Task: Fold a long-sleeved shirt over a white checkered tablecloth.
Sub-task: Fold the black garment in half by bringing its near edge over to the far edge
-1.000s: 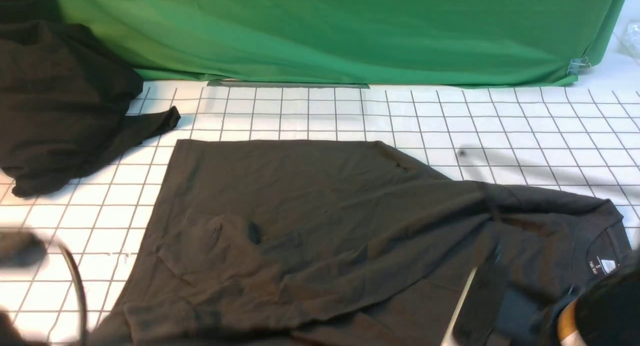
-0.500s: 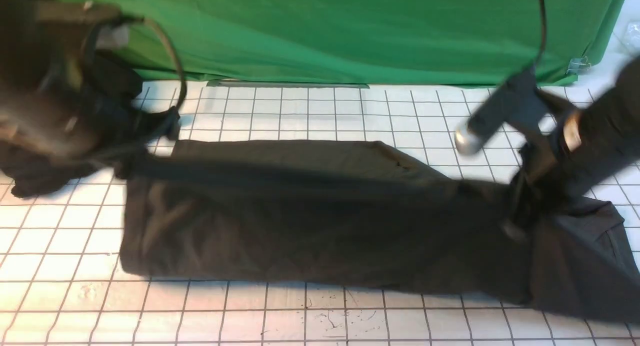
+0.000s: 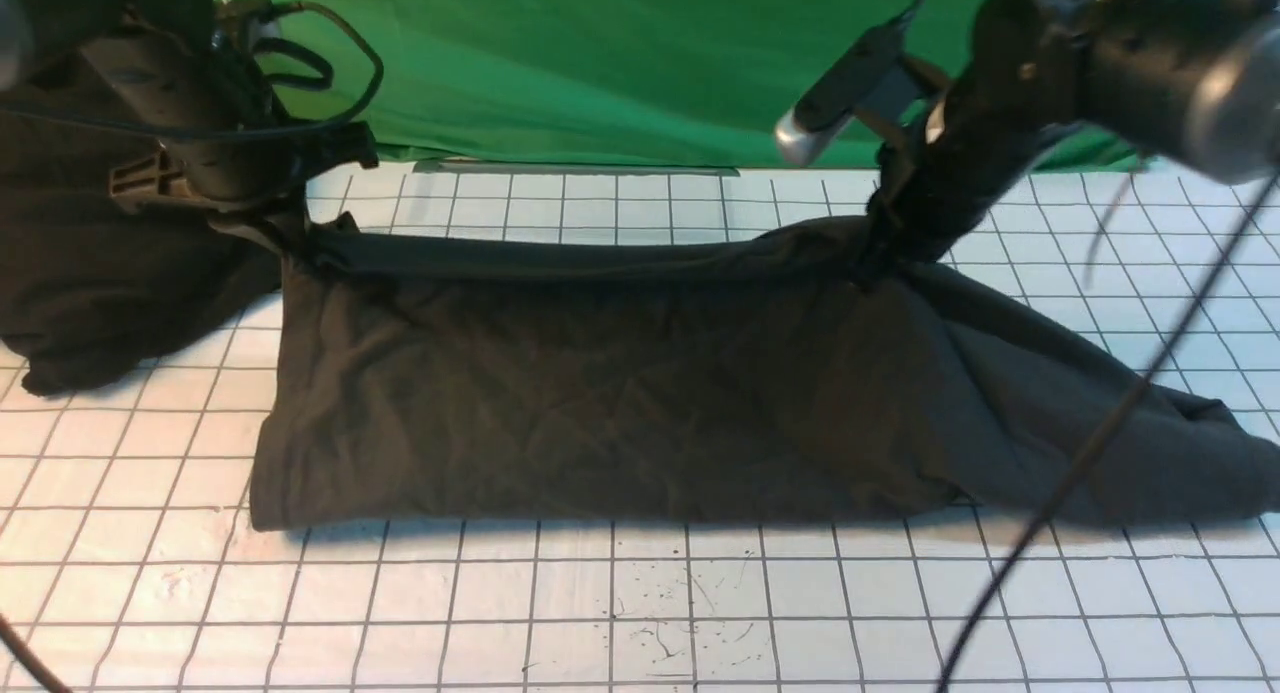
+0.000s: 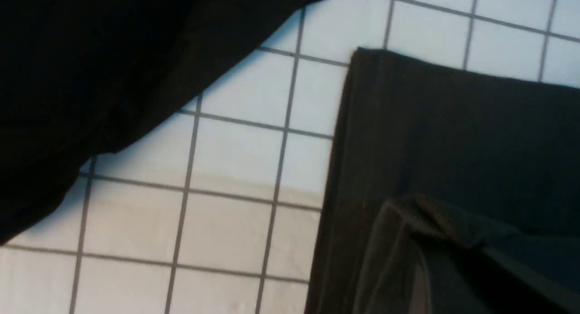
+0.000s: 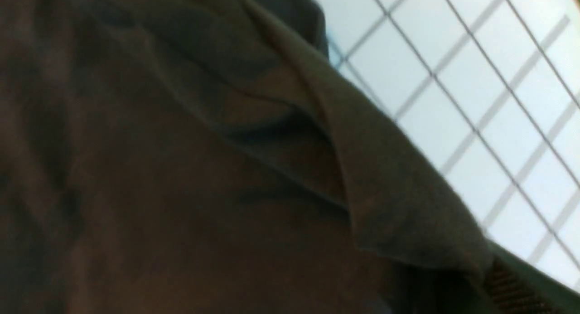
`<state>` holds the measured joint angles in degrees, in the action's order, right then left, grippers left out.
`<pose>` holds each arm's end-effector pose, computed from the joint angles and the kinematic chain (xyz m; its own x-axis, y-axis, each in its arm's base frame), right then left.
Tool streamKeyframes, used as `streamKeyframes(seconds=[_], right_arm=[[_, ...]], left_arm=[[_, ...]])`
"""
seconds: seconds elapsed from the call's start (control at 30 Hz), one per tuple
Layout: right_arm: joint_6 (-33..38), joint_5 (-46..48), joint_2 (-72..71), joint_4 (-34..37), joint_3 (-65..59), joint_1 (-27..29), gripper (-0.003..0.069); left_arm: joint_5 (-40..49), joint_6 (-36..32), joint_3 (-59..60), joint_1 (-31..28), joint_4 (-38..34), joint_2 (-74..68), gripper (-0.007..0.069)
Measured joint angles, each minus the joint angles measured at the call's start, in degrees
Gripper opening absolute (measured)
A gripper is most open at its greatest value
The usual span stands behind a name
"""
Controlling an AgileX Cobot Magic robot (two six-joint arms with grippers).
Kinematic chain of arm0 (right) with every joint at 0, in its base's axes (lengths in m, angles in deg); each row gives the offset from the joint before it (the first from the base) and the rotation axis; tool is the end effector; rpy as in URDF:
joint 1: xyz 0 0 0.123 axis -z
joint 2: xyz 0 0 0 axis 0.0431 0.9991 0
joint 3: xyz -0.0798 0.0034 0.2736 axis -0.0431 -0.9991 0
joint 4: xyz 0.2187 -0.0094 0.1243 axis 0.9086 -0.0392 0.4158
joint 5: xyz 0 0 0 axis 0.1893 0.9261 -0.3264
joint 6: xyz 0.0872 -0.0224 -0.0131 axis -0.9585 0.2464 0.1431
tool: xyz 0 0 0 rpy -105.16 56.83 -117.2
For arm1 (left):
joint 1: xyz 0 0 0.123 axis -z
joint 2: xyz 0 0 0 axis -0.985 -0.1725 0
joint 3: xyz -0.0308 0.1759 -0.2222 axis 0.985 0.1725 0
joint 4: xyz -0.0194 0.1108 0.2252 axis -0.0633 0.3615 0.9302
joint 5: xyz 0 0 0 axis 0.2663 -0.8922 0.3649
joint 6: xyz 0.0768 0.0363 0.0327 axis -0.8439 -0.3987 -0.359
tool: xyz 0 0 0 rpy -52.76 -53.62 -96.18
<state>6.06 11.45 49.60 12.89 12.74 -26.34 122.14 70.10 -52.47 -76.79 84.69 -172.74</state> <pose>0.4188 0.1752 0.2523 -0.5589 -0.7019 -0.4416 -0.6459 0.7024 -0.2990 0.4366 -0.0238 0.2665 -0.8903 -0.2285 -0.3940 -0.2048 0.9735 -0.1017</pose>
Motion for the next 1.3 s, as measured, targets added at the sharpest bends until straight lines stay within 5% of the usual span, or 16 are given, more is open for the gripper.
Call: streamKeyframes(seconds=[0.2, 0.37, 0.53, 0.7, 0.9, 1.03, 1.2, 1.3], right_arm=[[-2.6, -8.3, 6.9, -0.3, 2.2, 0.0, 0.0076], [-3.4, -10.9, 8.5, -0.2, 2.3, 0.0, 0.0294], [-8.3, -9.1, 7.1, -2.4, 2.3, 0.0, 0.0367], [-15.3, -7.6, 2.5, -3.0, 2.4, 0.1, 0.0243], [-15.2, -3.2, -1.9, -3.1, 2.6, 0.4, 0.0084], [-14.8, 2.0, -3.2, -3.0, 2.6, 0.7, 0.0014], [-9.9, 6.9, -3.4, 2.7, 2.6, 0.8, -0.0003], [-9.2, 6.4, -3.4, 4.2, 2.6, 0.8, -0.0003]], left_arm=[[-6.3, -0.1, -2.4, -0.2, 0.3, -4.5, 0.0022], [-8.8, -0.2, -2.4, -0.2, 1.4, -5.8, 0.0046], [-8.1, 2.7, -2.5, -0.2, 7.0, -5.8, 0.0137], [-6.0, 3.8, -2.6, -0.3, 9.0, -5.8, 0.0262], [-1.3, 0.8, -2.8, -0.3, 7.7, -5.7, 0.0348], [2.5, -5.6, -2.8, -0.4, 1.7, -4.4, 0.0267], [4.4, -15.5, -2.9, 2.1, -11.1, -2.6, 0.0032], [2.3, -17.0, -2.9, 5.0, -13.0, -4.0, 0.0003]])
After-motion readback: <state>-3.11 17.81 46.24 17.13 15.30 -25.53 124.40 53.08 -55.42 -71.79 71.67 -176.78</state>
